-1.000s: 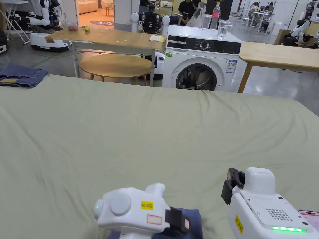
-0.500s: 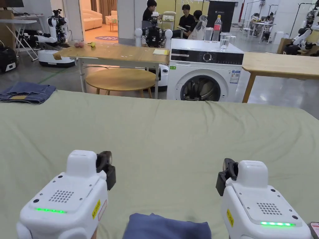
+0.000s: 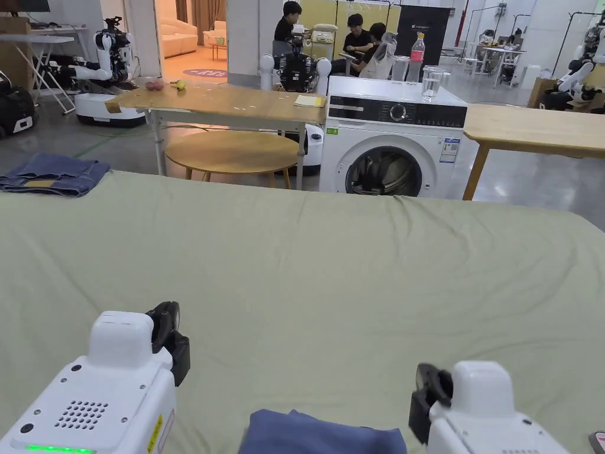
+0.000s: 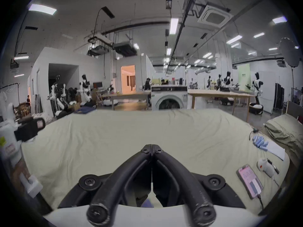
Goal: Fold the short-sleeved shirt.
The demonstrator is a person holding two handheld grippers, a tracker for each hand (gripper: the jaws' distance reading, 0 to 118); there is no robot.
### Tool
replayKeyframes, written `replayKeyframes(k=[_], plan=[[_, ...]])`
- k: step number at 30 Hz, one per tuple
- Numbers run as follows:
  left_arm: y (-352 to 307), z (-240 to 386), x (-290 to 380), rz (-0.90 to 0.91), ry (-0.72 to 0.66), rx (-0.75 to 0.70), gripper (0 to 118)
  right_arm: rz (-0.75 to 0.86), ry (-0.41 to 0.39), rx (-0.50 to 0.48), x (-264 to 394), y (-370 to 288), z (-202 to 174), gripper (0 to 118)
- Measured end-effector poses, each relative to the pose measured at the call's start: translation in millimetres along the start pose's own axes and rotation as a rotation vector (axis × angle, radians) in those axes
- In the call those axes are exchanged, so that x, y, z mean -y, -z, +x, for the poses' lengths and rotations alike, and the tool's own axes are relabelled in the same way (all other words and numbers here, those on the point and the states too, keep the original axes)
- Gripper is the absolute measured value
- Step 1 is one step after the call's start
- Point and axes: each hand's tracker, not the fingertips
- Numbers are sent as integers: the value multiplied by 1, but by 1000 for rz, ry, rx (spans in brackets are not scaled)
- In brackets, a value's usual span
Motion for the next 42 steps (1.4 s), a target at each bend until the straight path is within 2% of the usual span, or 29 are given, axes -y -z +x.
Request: replayKeyframes(k=[2,6,12,14,18,22,23,24,26,28,32,36,39,42], plan=[[2,-4,4,-34,-35,16,0,-64,4,-35,18,-3,-3,0],[5,-9,10,-92,-74,44,0,-164,-22,-42,55,2,-14,0],[7,-25,18,-213,-160,109,0,-261,-53,16,101,33,-17,0],[9,-33,21,-308,-211,157,0,-277,-25,16,104,39,-16,0],[21,-51,29,-526,-284,273,0,-276,-45,34,101,42,-20,0],[38,-68,47,-755,-382,456,0,-284,-28,30,101,42,-17,0],[44,-72,53,-814,-403,513,7,-286,-25,28,101,42,-17,0],[49,-74,58,-864,-423,553,20,-288,-23,26,99,42,-16,0],[56,-77,71,-933,-516,664,52,-293,-15,20,98,42,-14,0],[63,-79,81,-949,-574,700,62,-296,-5,16,99,43,-13,0],[86,-77,106,-996,-636,766,69,-298,7,13,99,43,-12,0],[97,-59,121,-1038,-675,805,69,-301,17,11,98,43,-11,0],[106,-49,132,-1024,-796,914,69,-301,20,11,98,44,-11,0],[113,-37,143,-1028,-896,955,69,-300,24,13,99,44,-11,0]])
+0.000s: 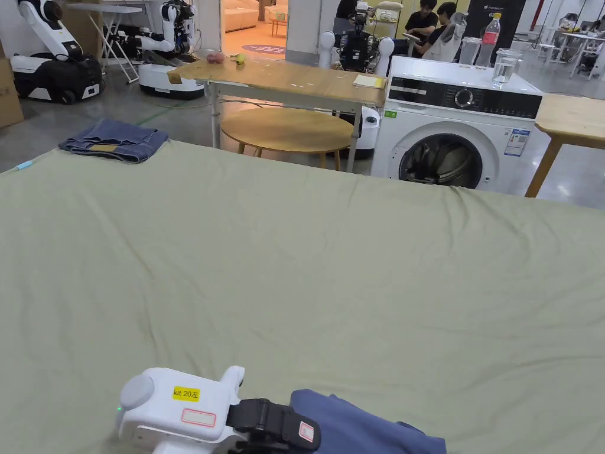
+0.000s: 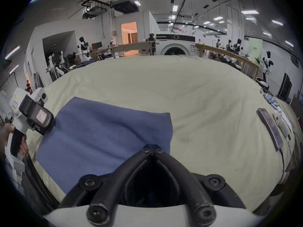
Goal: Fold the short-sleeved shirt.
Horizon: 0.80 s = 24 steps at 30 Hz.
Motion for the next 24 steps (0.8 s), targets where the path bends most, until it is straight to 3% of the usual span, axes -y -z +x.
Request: replayKeyframes(k=[5,7,8,9,10,11,15,19,24], plan=[[22,-2,-3,-27,46,1,69,-4,8,-3,-1,0,2,0],[14,-8,-6,-8,51,-70,68,-5,12,-6,-1,-1,2,0],[11,-11,-6,3,53,-139,56,-5,13,-8,-1,-1,2,0],[11,-15,-4,-7,37,-139,35,1,15,-21,-1,-2,2,0],[9,-20,-1,9,0,-56,24,3,7,-10,-1,-3,-1,0],[8,-16,5,41,-3,-51,21,5,-4,-6,-2,-3,-4,0],[7,-4,12,45,31,-76,18,23,-37,-11,-8,-10,-9,0],[-6,15,15,55,55,-84,17,123,-120,-4,-29,-18,-21,0],[-61,32,2,80,28,-183,17,146,-127,-20,-60,-7,-37,0]])
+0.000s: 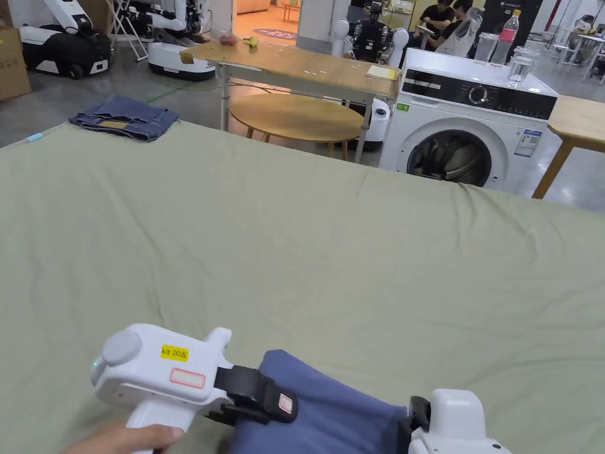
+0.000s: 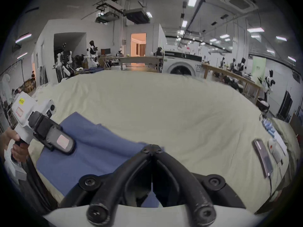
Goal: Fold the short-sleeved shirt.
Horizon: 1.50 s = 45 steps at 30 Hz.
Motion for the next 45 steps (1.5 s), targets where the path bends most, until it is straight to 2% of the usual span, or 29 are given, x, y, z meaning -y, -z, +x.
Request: replayKeyframes(k=[7,11,17,23,26,29,35,36,37,38,41,43,45], plan=[[-121,24,-23,92,48,-218,17,61,0,-47,-20,11,-25,0],[-199,15,-39,143,42,-350,17,74,-43,-105,-39,20,-58,0],[-295,-27,-66,178,-32,-519,17,65,-76,-156,-60,38,-108,0],[-362,-51,-74,198,-118,-742,17,49,-78,-182,-61,45,-123,0],[-378,-65,-77,210,-149,-828,17,40,-67,-183,-58,49,-121,0],[-368,-66,-67,163,-165,-907,17,27,-63,-176,-57,52,-119,0],[-356,-72,-64,157,-211,-927,17,12,-68,-161,-56,56,-110,0],[-356,-67,-66,152,-193,-1003,18,11,-68,-157,-56,56,-108,0],[-356,-61,-66,148,-180,-1035,25,11,-69,-155,-56,56,-107,0],[-358,-56,-67,136,-170,-1056,37,11,-70,-155,-58,54,-105,0],[-376,-46,-70,152,-129,-1096,52,16,-67,-151,-60,52,-101,0],[-383,-27,-64,213,-95,-1130,54,21,-63,-149,-58,54,-98,0],[-379,-11,-58,268,-51,-1065,54,25,-57,-145,-58,54,-94,0]])
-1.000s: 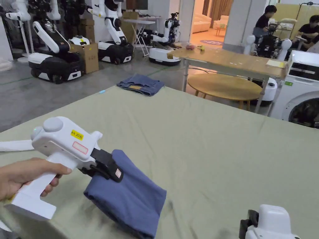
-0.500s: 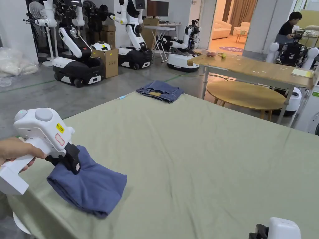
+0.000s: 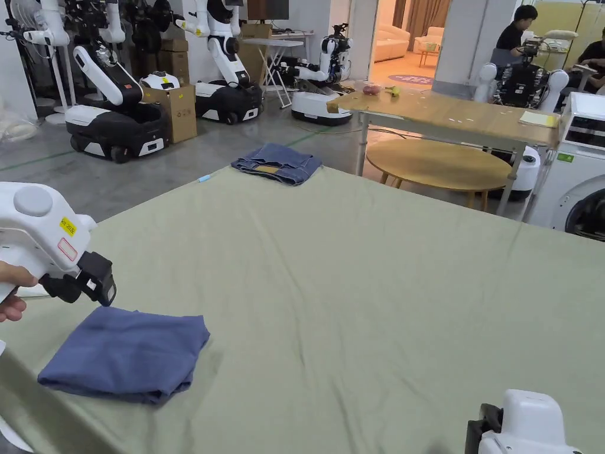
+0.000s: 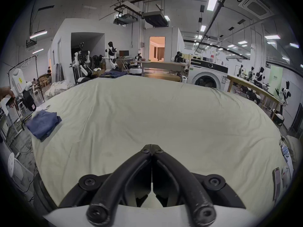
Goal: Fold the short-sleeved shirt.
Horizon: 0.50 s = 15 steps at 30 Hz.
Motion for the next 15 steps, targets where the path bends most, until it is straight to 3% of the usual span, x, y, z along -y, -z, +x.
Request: replayKeyframes(k=[5,8,15], plan=[[0,63,29,140,120,160,54,10,29,8,3,-2,14,0],[15,113,53,178,122,256,54,19,48,26,4,-5,26,0],[48,228,96,414,230,277,54,54,84,86,-3,-24,62,0]])
